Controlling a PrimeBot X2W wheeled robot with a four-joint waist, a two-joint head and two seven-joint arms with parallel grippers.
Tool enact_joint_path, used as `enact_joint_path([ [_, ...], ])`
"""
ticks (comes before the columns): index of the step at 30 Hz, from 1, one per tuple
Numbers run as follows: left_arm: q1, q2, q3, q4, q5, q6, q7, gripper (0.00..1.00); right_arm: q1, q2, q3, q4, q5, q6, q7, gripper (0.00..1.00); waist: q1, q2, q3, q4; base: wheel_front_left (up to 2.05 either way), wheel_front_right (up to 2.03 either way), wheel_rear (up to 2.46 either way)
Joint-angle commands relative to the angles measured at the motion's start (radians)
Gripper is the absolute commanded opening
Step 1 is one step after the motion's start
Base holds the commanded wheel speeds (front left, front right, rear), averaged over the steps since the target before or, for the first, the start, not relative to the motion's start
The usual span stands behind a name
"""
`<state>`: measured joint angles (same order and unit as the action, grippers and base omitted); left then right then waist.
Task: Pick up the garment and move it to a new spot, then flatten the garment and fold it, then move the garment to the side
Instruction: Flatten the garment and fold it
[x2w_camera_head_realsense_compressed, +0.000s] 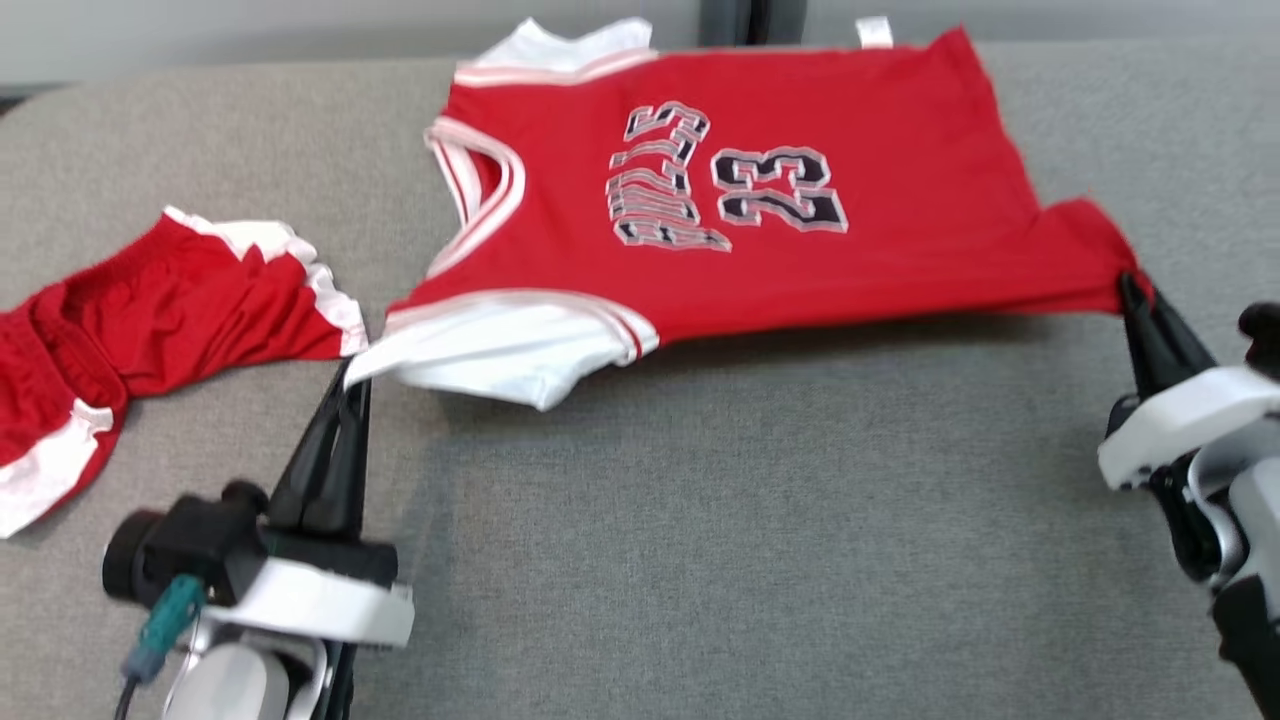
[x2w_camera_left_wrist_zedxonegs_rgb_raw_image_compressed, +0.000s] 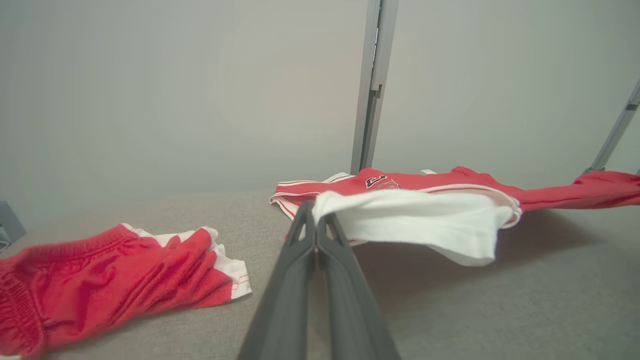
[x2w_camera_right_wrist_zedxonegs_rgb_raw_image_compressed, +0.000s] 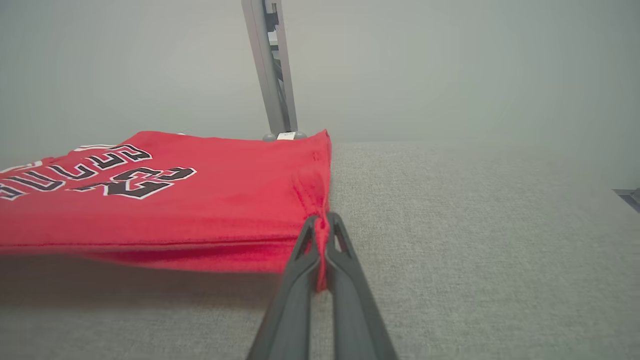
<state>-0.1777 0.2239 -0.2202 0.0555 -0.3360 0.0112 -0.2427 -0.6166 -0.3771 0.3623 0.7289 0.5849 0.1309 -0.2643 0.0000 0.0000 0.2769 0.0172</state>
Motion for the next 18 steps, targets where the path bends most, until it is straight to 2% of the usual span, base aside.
enact_joint_path([
  [1,0.052,0.008,0.013,-0.018,-0.003,0.02,-0.006,0.0,0.042,-0.012,0.009,-0.01,0.006,0.0,-0.003,0.0,0.0,0.0,-0.07,-0.019,0.0,0.0,0.0],
  [9,0.254,0.02,0.015,-0.1,0.003,0.069,0.001,0.0,0.209,-0.032,0.004,-0.065,-0.004,0.0,-0.003,0.0,0.0,0.0,-0.152,-0.026,0.0,0.0,0.0],
  [18,0.418,0.032,0.0,-0.224,0.015,0.114,0.03,0.0,0.43,-0.041,-0.124,-0.192,-0.028,-0.001,-0.003,0.0,0.0,0.0,-0.192,-0.02,0.0,0.0,0.0],
])
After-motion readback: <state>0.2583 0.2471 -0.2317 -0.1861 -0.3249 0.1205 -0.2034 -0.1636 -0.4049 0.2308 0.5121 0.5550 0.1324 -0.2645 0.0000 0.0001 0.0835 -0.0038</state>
